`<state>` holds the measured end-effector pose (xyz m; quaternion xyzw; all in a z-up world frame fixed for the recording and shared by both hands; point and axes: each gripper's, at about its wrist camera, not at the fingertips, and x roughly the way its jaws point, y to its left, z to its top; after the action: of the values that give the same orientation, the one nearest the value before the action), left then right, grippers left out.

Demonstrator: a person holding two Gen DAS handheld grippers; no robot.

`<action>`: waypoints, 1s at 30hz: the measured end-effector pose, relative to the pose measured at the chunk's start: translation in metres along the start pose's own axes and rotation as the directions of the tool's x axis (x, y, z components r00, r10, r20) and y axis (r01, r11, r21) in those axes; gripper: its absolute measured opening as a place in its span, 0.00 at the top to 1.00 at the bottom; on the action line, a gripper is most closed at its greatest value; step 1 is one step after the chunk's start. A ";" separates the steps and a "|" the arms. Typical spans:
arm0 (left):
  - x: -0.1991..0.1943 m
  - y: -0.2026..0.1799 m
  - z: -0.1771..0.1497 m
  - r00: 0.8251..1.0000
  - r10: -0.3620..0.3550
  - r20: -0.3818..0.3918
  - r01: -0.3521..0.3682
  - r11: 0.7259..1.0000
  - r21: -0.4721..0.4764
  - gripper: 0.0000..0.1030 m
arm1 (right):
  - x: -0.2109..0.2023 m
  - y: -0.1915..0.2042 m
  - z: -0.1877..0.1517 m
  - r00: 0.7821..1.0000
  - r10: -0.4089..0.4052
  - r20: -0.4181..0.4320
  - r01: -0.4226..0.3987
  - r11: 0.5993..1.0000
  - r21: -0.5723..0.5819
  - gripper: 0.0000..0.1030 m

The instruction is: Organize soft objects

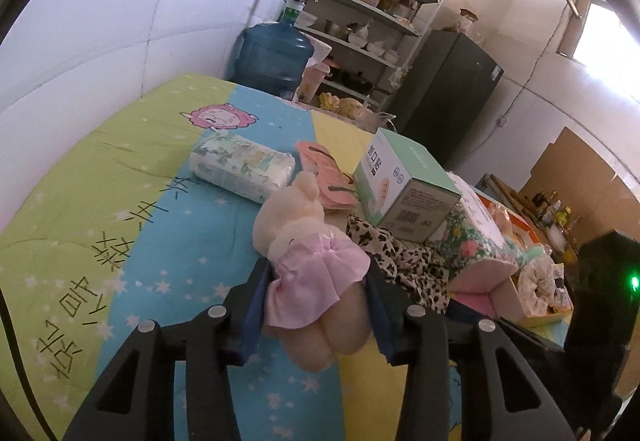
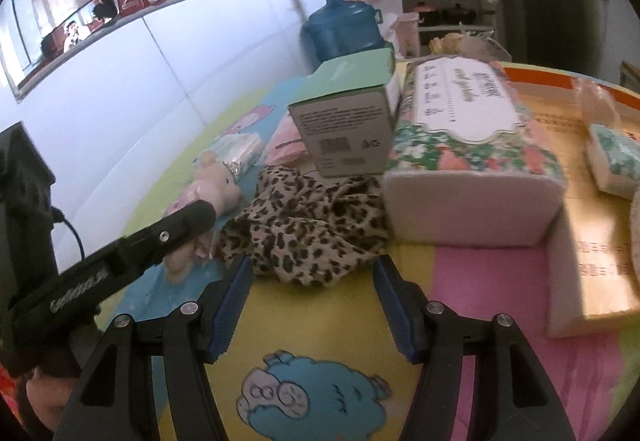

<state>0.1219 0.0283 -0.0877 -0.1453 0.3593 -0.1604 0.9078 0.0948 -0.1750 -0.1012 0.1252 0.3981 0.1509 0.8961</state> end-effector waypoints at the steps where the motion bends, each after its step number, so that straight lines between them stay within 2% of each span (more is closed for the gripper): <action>1: -0.001 0.001 -0.001 1.000 0.002 0.003 -0.002 1.000 0.001 0.56 | 0.001 0.002 0.000 1.000 -0.002 -0.001 0.002 1.000 -0.003 0.37; 6: -0.004 0.005 -0.002 1.000 0.012 0.015 -0.012 1.000 0.018 0.57 | 0.012 0.010 0.007 0.999 -0.036 -0.007 0.035 0.999 -0.027 0.38; 7: -0.004 0.006 -0.002 1.000 0.006 0.013 -0.007 1.000 0.018 0.57 | 0.013 0.012 0.007 0.999 -0.049 -0.007 0.049 0.998 -0.034 0.51; 8: -0.004 0.007 -0.003 1.000 0.003 0.013 -0.003 1.000 0.017 0.57 | 0.016 0.013 0.008 0.998 -0.065 -0.014 0.065 0.997 -0.042 0.76; 9: -0.004 0.008 -0.003 1.000 -0.002 0.014 0.002 1.000 0.016 0.58 | 0.018 0.014 0.008 0.998 -0.061 -0.021 0.060 0.997 -0.042 0.84; 11: -0.005 0.010 -0.003 1.000 -0.015 0.018 0.015 1.000 0.015 0.59 | 0.017 0.015 0.007 0.998 -0.058 -0.015 0.057 0.998 -0.041 0.89; 16: -0.011 0.012 -0.004 0.999 -0.025 0.031 0.024 1.000 0.013 0.60 | 0.006 0.021 0.006 0.997 -0.066 0.045 0.069 0.995 -0.068 0.93; 30: -0.044 -0.001 -0.002 0.995 -0.013 0.102 0.010 0.999 0.036 0.60 | -0.035 0.040 0.008 0.988 -0.054 0.144 0.074 0.988 -0.134 0.93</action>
<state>0.0904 0.0448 -0.0619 -0.1395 0.3085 -0.1642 0.9265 0.0713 -0.1520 -0.0586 0.0598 0.3266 0.1404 0.9328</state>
